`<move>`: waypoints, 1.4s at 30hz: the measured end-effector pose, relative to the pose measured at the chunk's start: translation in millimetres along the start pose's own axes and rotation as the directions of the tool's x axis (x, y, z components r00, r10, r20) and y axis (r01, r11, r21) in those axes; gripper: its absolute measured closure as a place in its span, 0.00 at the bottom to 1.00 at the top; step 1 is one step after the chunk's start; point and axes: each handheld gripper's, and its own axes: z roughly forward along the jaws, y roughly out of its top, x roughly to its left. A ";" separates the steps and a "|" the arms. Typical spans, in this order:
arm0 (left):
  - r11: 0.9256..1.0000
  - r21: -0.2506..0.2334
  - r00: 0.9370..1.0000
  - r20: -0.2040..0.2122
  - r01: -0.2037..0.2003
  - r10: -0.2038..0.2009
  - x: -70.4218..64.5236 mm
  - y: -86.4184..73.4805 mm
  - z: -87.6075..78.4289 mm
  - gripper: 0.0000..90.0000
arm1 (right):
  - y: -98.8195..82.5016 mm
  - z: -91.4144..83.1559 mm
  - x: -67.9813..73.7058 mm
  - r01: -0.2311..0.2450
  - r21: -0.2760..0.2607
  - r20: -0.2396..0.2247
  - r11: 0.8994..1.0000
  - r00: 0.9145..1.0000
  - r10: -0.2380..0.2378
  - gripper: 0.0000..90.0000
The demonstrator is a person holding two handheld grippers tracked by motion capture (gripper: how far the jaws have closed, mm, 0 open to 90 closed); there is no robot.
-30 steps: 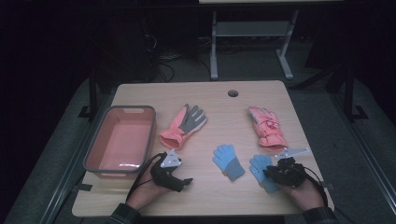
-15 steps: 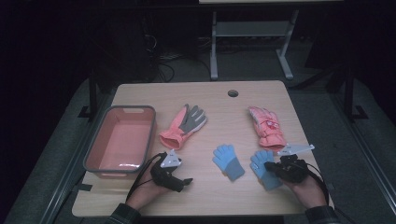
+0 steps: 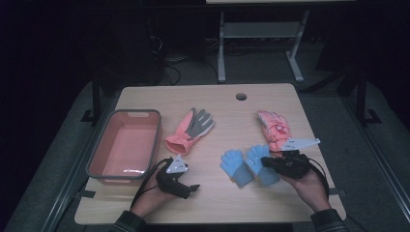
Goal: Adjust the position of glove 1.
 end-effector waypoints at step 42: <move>0.999 0.035 1.000 -0.017 0.014 -0.013 0.2 7.0 -2.4 0.33 | 14.5 56.8 12.7 0.083 0.076 0.000 0.994 0.997 -0.083 0.84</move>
